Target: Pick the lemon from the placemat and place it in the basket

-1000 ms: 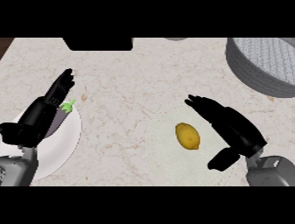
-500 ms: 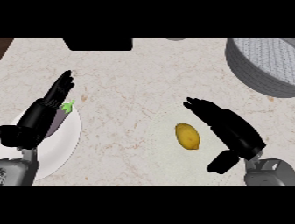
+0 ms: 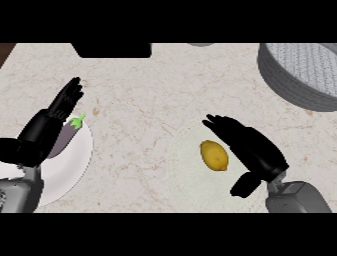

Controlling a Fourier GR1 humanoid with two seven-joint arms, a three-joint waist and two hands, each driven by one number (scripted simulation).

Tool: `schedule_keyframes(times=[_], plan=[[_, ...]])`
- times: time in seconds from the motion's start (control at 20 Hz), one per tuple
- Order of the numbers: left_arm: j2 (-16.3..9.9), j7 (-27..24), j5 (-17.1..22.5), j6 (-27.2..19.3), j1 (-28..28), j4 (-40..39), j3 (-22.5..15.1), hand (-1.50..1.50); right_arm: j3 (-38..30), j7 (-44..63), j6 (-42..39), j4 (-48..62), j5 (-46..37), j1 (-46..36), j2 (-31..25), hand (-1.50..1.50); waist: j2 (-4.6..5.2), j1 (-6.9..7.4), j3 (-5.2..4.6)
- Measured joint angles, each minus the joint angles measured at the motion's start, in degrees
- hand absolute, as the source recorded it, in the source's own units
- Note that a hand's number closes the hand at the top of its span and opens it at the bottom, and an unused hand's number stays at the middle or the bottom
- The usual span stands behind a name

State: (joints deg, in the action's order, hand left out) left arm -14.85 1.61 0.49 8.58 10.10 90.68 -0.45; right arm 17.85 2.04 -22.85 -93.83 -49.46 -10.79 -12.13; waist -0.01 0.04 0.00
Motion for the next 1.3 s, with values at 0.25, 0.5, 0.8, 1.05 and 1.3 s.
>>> schedule_keyframes(times=[0.25,0.5,0.8,1.05,1.3], plan=[[1.17,-0.25,-1.06,0.71,0.34,-0.51,0.78,0.0,0.94,0.25,1.18,2.26,-3.23,0.25,2.31,-1.5,-0.01,0.02,0.0],[1.97,-0.6,-1.93,1.4,0.8,-1.02,1.41,0.0,-0.04,-1.22,2.57,7.47,-5.54,-1.24,3.26,-1.5,0.01,0.04,0.0],[2.6,-0.1,-2.41,2.57,-0.57,0.82,2.11,0.0,-0.6,-1.51,3.83,12.29,-8.43,-2.63,5.01,-1.5,0.0,0.07,0.0],[3.92,0.72,-3.64,2.13,0.09,0.81,2.15,0.0,-1.08,-3.6,3.39,14.56,-9.04,-2.07,5.16,-1.5,0.01,0.04,0.01],[3.06,-0.13,-2.97,3.79,-0.03,0.33,3.69,0.0,-0.89,-5.69,2.03,18.98,-10.21,-4.55,5.24,1.5,-0.15,0.09,-0.16]])
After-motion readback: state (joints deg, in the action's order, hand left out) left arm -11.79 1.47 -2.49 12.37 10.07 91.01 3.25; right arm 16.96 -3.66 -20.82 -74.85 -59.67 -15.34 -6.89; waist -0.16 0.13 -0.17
